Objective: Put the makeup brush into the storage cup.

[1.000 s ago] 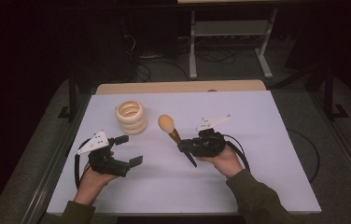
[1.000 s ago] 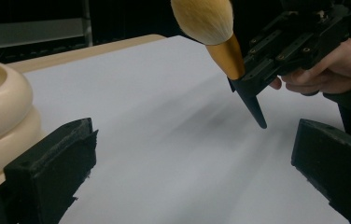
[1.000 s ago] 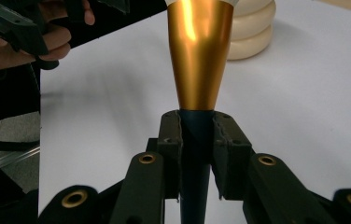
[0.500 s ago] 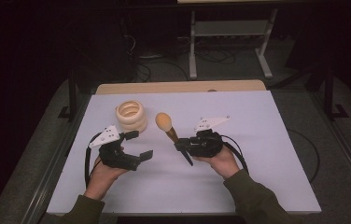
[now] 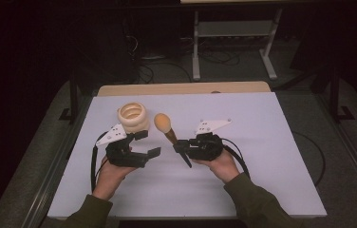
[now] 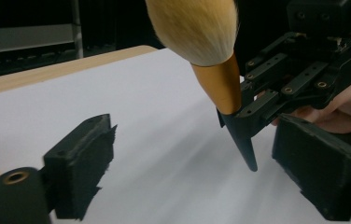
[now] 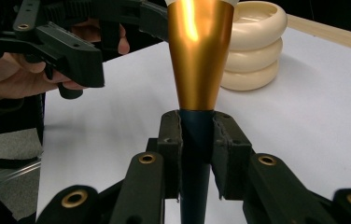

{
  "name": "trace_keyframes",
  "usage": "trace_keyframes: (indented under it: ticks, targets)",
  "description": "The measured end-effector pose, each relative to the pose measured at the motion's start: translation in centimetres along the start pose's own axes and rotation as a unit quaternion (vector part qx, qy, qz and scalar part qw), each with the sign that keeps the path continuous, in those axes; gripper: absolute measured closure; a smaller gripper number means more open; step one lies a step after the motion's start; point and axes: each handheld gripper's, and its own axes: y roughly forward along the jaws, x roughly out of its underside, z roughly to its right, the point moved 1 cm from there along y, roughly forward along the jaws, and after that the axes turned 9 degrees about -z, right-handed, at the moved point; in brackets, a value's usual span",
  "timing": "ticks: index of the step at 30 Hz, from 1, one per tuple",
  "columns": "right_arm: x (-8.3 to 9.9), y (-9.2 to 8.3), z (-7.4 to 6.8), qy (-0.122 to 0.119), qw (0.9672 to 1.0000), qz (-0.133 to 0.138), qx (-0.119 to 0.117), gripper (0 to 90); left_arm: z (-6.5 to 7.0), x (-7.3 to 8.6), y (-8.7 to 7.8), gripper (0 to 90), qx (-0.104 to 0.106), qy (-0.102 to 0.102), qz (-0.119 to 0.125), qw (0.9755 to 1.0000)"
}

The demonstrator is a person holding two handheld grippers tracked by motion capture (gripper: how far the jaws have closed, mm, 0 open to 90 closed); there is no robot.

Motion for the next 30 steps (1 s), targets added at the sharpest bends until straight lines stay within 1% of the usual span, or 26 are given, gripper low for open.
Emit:
trace_keyframes:
  ticks: [1,2,5,7,13,14,18,19,23,30]
  targets:
    - [0.0,0.1,0.0,0.0,1.0,-0.001,0.001,73.6,0.0,-0.1,0.1,14.1,0.0,0.003,-0.002,1.0]
    - [0.0,0.1,0.0,-0.001,1.0,0.001,0.001,73.6,0.1,-0.1,0.2,14.3,0.002,-0.001,0.001,1.0]
    - [-0.1,0.3,-0.1,-0.002,1.0,0.003,0.002,73.5,0.1,-0.3,0.5,15.5,0.003,0.0,-0.001,1.0]
    - [-0.1,0.4,-0.2,-0.002,1.0,0.001,0.003,73.5,0.1,-0.4,0.7,16.0,0.003,-0.004,0.0,1.0]
    - [-0.2,0.7,-0.4,-0.004,1.0,0.001,0.0,73.5,0.3,-0.8,1.1,18.2,0.006,0.0,0.002,1.0]
    - [-0.2,0.7,-0.5,-0.002,1.0,0.001,-0.001,73.5,0.4,-0.9,1.2,18.6,0.007,-0.003,0.001,1.0]
    - [-0.2,0.8,-0.5,-0.006,1.0,0.003,0.0,73.5,0.4,-1.0,1.5,20.3,0.008,-0.003,0.0,1.0]
    - [-0.2,0.9,-0.5,-0.01,0.9999,0.005,0.0,73.5,0.4,-1.0,1.6,20.9,0.01,-0.005,0.002,0.9999]
    - [-0.2,1.0,-0.7,-0.003,1.0,0.003,-0.001,73.5,0.4,-1.1,1.7,22.9,0.014,-0.006,0.003,0.9999]
    - [-0.3,1.3,-0.8,-0.007,1.0,0.002,-0.002,73.5,0.5,-1.4,2.1,28.4,0.022,-0.008,0.007,0.9997]
